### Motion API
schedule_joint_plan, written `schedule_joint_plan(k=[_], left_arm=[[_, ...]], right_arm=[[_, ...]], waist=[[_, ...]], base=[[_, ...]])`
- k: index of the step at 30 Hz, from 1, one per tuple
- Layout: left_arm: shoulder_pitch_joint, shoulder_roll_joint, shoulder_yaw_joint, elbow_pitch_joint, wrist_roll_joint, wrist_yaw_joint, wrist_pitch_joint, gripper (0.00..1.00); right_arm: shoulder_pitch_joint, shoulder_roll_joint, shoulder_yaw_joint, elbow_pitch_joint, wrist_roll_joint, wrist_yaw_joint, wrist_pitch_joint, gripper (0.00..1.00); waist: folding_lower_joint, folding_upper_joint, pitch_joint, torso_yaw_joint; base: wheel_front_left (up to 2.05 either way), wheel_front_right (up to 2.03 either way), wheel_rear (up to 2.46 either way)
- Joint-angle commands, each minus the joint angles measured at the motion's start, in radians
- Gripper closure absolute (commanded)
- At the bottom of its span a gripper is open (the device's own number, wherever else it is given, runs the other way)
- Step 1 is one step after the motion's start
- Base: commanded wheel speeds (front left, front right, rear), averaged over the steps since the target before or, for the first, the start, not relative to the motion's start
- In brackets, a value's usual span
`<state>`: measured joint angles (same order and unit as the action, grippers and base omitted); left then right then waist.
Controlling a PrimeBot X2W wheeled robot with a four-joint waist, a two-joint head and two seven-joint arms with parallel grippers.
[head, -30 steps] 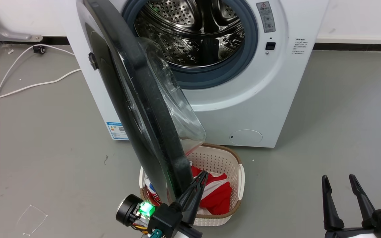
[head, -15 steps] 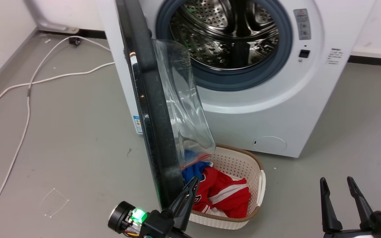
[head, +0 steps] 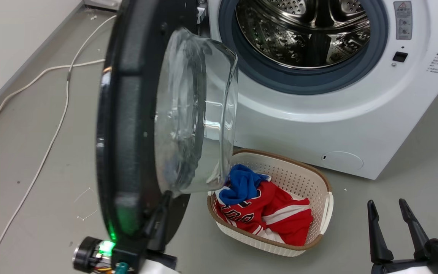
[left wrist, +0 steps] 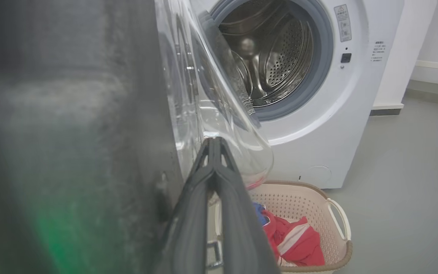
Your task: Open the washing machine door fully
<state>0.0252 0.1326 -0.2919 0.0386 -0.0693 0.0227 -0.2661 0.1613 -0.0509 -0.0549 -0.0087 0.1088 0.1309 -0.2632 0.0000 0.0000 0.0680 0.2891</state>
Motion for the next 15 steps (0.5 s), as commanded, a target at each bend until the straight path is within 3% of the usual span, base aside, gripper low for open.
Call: schedule_joint_plan(k=[1,15], left_arm=[[0.006,0.012,0.027,0.0,-0.007,0.012,0.003,1.0],[-0.057,0.048,0.33,0.052,-0.077,0.037,0.003,1.0]], right_arm=[[-0.022,0.001,-0.002,-0.005,-0.005,0.0,-0.002,0.0],[-0.069,0.001,-0.018,-0.015,-0.039,0.0,-0.002,0.0]], waist=[[0.0,0.0,0.012,0.008],[0.0,0.0,0.092,0.008]], base=[[0.0,0.0,0.0],[0.0,0.0,0.0]])
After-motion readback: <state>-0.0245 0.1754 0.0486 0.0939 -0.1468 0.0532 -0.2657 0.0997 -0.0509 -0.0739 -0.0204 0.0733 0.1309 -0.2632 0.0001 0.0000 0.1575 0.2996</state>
